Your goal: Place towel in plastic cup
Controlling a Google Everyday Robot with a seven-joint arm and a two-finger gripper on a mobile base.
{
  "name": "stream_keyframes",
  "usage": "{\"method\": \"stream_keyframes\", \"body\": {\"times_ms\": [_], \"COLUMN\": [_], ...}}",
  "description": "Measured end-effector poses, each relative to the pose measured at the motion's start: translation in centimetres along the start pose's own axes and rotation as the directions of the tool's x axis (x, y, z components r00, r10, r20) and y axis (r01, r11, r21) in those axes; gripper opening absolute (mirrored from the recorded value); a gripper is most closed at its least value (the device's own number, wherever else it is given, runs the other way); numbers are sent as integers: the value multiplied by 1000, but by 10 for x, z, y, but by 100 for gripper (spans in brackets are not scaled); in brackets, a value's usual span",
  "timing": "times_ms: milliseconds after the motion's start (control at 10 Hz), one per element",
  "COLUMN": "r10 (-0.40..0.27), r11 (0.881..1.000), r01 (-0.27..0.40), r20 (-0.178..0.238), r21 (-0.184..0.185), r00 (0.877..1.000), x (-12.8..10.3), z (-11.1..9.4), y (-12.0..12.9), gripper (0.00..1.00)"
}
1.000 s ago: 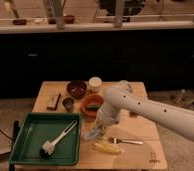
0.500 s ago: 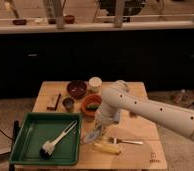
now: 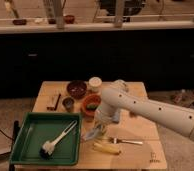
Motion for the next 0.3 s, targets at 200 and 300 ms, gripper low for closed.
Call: {"method": "stream_keyframes", "body": {"times_ms": [200, 300], "r10": [4, 4], "r11": [1000, 1000], "r01": [-4, -4], "r20": [-13, -16], "r21": [2, 2], "r00": [1000, 1000], "x": [2, 2], "z": [-1, -2], "y": [-1, -2], "gripper": [46, 54]}}
